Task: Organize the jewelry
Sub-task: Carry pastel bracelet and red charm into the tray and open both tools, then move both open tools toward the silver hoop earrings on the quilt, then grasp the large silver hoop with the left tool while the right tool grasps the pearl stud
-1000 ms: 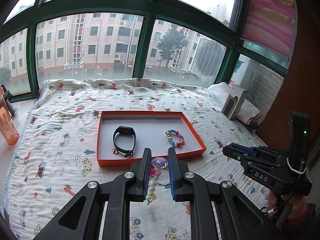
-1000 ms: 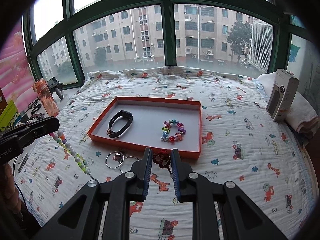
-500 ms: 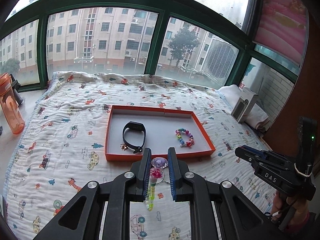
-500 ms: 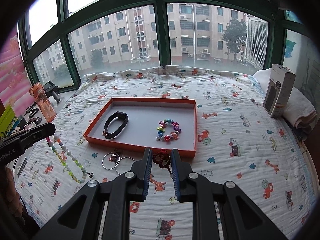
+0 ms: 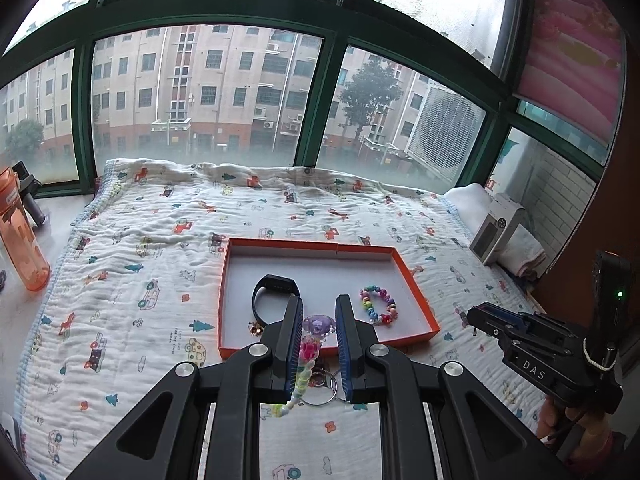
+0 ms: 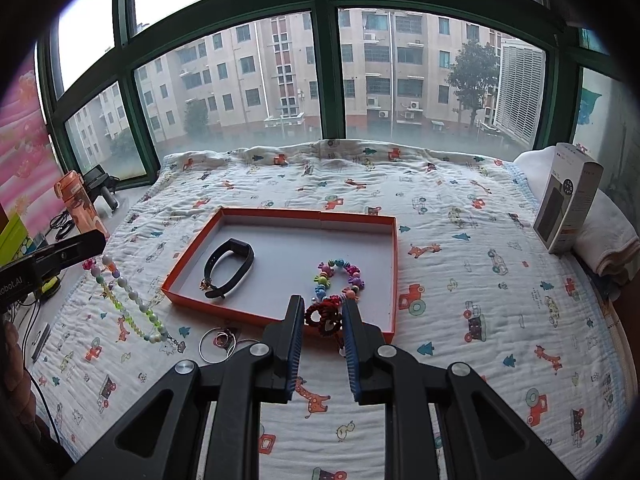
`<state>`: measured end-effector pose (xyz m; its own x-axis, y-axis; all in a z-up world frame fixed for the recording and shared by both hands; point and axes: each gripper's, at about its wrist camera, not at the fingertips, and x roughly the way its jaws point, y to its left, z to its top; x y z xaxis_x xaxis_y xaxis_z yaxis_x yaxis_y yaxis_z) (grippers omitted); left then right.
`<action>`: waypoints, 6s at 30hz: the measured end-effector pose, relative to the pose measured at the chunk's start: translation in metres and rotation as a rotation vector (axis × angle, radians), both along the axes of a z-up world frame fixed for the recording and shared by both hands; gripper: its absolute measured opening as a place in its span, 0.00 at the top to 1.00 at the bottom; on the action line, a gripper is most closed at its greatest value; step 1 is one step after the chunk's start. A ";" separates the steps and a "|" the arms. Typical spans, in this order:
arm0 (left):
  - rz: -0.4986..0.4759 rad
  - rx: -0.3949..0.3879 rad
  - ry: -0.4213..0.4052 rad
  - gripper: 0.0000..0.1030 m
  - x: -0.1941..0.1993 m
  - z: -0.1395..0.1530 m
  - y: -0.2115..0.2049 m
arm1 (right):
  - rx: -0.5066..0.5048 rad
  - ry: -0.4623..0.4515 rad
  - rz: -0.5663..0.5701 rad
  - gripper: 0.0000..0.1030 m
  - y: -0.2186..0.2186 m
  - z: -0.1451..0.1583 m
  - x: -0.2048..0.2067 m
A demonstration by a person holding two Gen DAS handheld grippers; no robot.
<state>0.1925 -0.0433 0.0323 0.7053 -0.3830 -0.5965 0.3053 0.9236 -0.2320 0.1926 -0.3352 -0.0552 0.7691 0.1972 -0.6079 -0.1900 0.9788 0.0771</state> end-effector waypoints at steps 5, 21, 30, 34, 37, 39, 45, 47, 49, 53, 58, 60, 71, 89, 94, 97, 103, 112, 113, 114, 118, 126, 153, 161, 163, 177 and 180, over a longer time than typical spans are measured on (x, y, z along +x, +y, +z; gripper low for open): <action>-0.019 0.004 -0.031 0.83 0.031 0.018 -0.011 | -0.004 -0.001 -0.003 0.79 0.000 -0.001 0.024; -0.083 -0.001 0.062 0.83 0.110 -0.026 -0.067 | -0.002 0.115 -0.020 0.79 -0.007 -0.048 0.074; -0.109 0.034 0.193 0.83 0.126 -0.098 -0.078 | 0.003 0.183 -0.006 0.78 -0.003 -0.074 0.082; -0.117 0.048 0.225 0.82 0.128 -0.116 -0.078 | 0.014 0.197 0.005 0.78 -0.002 -0.080 0.084; -0.124 0.039 0.244 0.81 0.129 -0.123 -0.076 | 0.021 0.203 0.013 0.78 -0.001 -0.083 0.086; -0.124 0.038 0.251 0.78 0.129 -0.126 -0.076 | 0.020 0.205 0.018 0.78 0.000 -0.083 0.087; -0.117 0.036 0.250 0.60 0.117 -0.122 -0.069 | -0.001 0.188 0.011 0.76 0.001 -0.078 0.083; -0.121 0.034 0.248 0.60 0.108 -0.119 -0.064 | 0.001 0.177 0.007 0.69 -0.001 -0.073 0.079; -0.123 0.045 0.247 0.57 0.097 -0.118 -0.059 | 0.008 0.162 0.010 0.60 -0.002 -0.068 0.072; -0.125 0.066 0.264 0.50 0.072 -0.122 -0.050 | 0.006 0.144 0.015 0.57 -0.003 -0.060 0.058; -0.117 0.129 0.313 0.40 0.052 -0.145 -0.050 | 0.020 0.153 0.021 0.54 -0.002 -0.061 0.041; -0.109 0.146 0.338 0.39 0.049 -0.156 -0.052 | 0.025 0.163 0.027 0.54 -0.001 -0.063 0.035; -0.087 0.169 0.360 0.39 0.054 -0.172 -0.066 | 0.029 0.208 0.039 0.53 0.002 -0.079 0.026; -0.087 0.307 0.274 0.49 0.047 -0.177 -0.086 | 0.052 0.228 0.080 0.53 0.006 -0.085 0.022; -0.074 0.285 0.267 0.49 0.044 -0.171 -0.079 | 0.061 0.234 0.124 0.53 0.010 -0.086 0.022; -0.059 0.262 0.253 0.49 0.042 -0.162 -0.071 | 0.052 0.234 0.151 0.53 0.014 -0.086 0.023; -0.036 0.227 0.242 0.49 0.037 -0.148 -0.050 | 0.043 0.255 0.230 0.54 0.022 -0.091 0.029; -0.024 0.191 0.250 0.49 0.029 -0.144 -0.026 | -0.086 0.254 0.486 0.65 0.035 -0.096 0.038; -0.022 0.183 0.251 0.49 0.028 -0.144 -0.025 | -0.107 0.257 0.520 0.65 0.036 -0.097 0.040; -0.022 0.175 0.251 0.49 0.028 -0.143 -0.023 | -0.129 0.259 0.554 0.65 0.037 -0.098 0.041; -0.027 0.148 0.235 0.49 0.026 -0.139 -0.017 | -0.202 0.257 0.686 0.66 0.041 -0.100 0.046; -0.026 0.113 0.222 0.49 0.026 -0.135 -0.013 | -0.217 0.232 0.877 0.66 0.042 -0.102 0.061; 0.028 0.128 0.249 0.49 0.024 -0.142 -0.016 | -0.264 0.157 1.071 0.79 0.040 -0.103 0.061; 0.028 0.124 0.244 0.49 0.025 -0.141 -0.015 | -0.273 0.140 1.030 0.80 0.040 -0.104 0.057; 0.027 0.120 0.245 0.49 0.025 -0.142 -0.015 | -0.269 0.141 1.010 0.80 0.040 -0.103 0.056; -0.014 0.101 0.193 0.49 0.021 -0.121 -0.019 | -0.195 0.155 0.694 0.80 0.039 -0.082 0.030; -0.014 0.102 0.179 0.49 0.018 -0.113 -0.019 | -0.183 0.145 0.597 0.80 0.039 -0.070 0.021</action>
